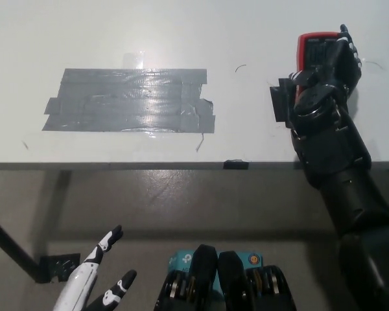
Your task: The robot first picks the multimeter with right hand and then unfolds the black stand on the back of it using left hand
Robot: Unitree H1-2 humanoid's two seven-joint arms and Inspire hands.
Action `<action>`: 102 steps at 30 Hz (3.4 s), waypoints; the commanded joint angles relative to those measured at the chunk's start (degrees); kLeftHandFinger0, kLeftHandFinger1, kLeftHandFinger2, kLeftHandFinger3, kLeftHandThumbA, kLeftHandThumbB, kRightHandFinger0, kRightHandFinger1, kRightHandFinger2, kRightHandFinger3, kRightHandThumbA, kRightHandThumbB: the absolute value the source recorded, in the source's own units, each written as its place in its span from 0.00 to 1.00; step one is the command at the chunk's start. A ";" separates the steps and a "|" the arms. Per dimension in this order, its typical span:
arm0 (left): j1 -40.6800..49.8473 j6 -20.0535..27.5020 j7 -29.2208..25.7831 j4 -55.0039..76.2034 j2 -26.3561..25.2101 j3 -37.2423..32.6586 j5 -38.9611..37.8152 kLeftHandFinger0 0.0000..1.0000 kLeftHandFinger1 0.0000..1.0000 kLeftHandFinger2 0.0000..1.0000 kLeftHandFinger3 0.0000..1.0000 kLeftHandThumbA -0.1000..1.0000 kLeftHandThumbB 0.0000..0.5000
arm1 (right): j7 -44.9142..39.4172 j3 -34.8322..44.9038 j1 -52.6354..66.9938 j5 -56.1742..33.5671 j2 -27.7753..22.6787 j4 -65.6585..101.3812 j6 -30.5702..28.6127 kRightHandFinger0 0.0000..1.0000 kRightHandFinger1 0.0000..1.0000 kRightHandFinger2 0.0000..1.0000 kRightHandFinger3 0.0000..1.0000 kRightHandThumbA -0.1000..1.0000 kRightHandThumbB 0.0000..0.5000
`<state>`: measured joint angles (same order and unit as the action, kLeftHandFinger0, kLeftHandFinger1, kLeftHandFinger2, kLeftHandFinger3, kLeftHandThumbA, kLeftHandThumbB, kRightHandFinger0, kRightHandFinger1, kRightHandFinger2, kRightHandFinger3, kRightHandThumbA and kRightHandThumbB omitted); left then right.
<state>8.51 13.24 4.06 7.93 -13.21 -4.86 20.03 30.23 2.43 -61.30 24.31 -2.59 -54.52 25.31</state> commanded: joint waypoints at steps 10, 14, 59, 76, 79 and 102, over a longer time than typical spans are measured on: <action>-0.34 1.49 -0.30 1.53 -1.34 0.27 0.95 1.00 1.00 1.00 1.00 0.88 0.39 | 11.03 3.82 -5.54 -5.55 -0.65 -3.97 -14.84 0.01 0.01 0.02 0.15 0.03 0.57; -0.76 1.87 -0.45 0.97 -1.50 0.37 1.02 1.00 1.00 1.00 1.00 0.88 0.38 | 10.64 4.26 -5.76 -6.43 -0.78 -4.29 -17.07 0.00 0.00 0.09 0.10 0.05 0.60; 4.06 1.68 0.42 17.55 -0.09 0.34 -7.70 1.00 0.98 0.96 1.00 0.76 0.34 | -14.62 24.64 14.99 -85.89 17.14 54.80 1.62 0.00 0.34 0.77 1.00 0.00 0.23; -6.19 -1.97 0.53 33.12 5.78 -2.65 -7.58 0.97 0.95 0.98 1.00 0.70 0.33 | -18.46 7.69 29.24 -97.21 19.28 73.94 1.62 0.00 0.26 0.77 0.70 0.00 0.21; -10.72 -2.76 0.92 32.99 6.14 -2.39 -7.20 0.99 0.96 1.00 1.00 0.69 0.32 | -18.17 7.48 27.71 -99.20 19.19 75.33 1.62 0.00 0.25 0.74 0.73 0.00 0.20; -17.90 -6.42 1.27 39.30 11.53 -1.79 0.72 1.00 1.00 1.00 1.00 1.00 0.36 | -15.09 -10.90 44.10 -107.10 10.06 92.27 1.62 0.00 0.00 0.22 0.12 0.00 0.39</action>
<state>-5.20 9.45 4.43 34.62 -4.80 -6.41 18.38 25.30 4.67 -17.92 -57.61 10.02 17.12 25.34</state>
